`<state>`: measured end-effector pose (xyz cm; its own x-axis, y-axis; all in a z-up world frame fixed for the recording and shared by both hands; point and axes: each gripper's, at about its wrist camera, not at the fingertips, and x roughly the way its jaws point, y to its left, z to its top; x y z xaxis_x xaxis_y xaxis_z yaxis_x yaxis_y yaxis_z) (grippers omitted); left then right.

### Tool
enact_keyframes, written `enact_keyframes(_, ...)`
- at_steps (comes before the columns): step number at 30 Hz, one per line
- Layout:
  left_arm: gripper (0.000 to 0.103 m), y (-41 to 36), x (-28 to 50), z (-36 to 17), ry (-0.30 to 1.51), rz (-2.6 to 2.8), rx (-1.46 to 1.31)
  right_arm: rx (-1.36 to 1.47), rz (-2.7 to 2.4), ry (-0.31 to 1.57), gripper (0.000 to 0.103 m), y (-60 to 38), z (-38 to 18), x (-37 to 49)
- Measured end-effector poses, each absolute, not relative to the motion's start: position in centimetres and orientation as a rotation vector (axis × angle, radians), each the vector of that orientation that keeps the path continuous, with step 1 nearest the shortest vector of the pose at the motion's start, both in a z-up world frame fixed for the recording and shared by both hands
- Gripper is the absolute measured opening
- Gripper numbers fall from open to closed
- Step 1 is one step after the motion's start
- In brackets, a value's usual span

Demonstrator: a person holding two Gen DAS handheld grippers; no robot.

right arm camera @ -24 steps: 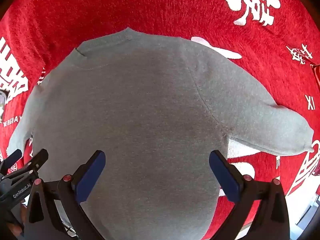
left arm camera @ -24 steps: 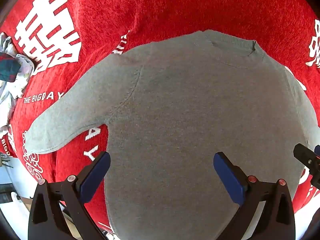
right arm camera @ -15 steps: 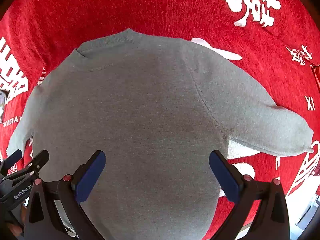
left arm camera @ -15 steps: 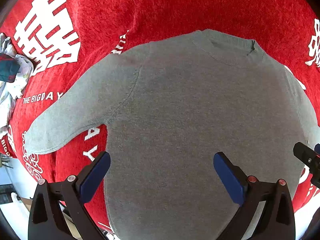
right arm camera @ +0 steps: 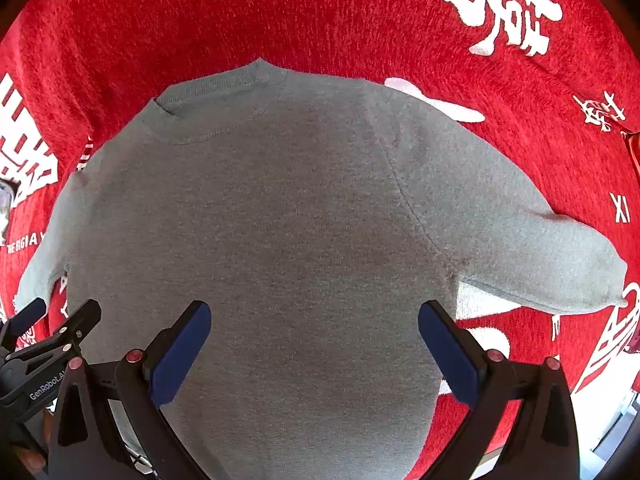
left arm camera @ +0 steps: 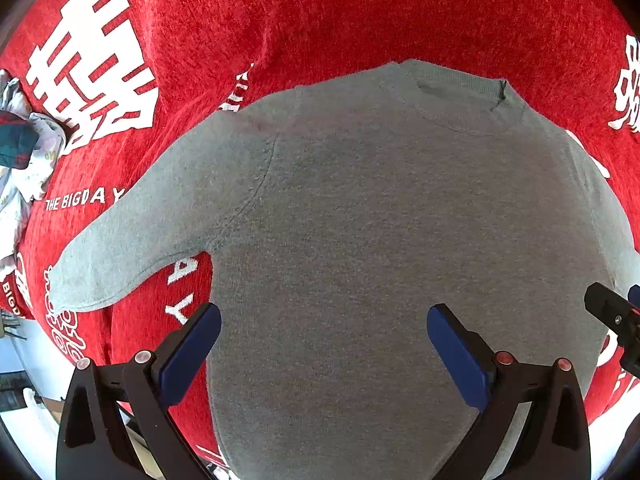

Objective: Fold small clothes

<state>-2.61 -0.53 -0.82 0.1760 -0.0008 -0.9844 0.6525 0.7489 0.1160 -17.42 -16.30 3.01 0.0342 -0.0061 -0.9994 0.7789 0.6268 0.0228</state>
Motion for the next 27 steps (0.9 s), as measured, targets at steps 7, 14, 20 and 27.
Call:
enact_keyframes(7, 0.103, -0.54, -2.66, -0.84, 1.326, -0.505, 0.601, 0.701, -0.687, 1.419, 0.103, -16.28, 3.03, -17.39)
enact_keyframes(14, 0.103, -0.60, -2.77, -0.94, 1.324, -0.504, 0.603, 0.698, -0.684, 1.414, 0.103, -16.31, 3.04, -17.45)
enact_keyframes(20, 0.103, -0.62, -2.72, -0.90, 1.324, -0.505, 0.601, 0.698, -0.686, 1.429, 0.103, -16.24, 3.03, -17.36)
enact_keyframes(27, 0.103, -0.55, -2.87, -0.94, 1.326, -0.505, 0.601, 0.700, -0.684, 1.431, 0.103, -16.08, 3.06, -17.27)
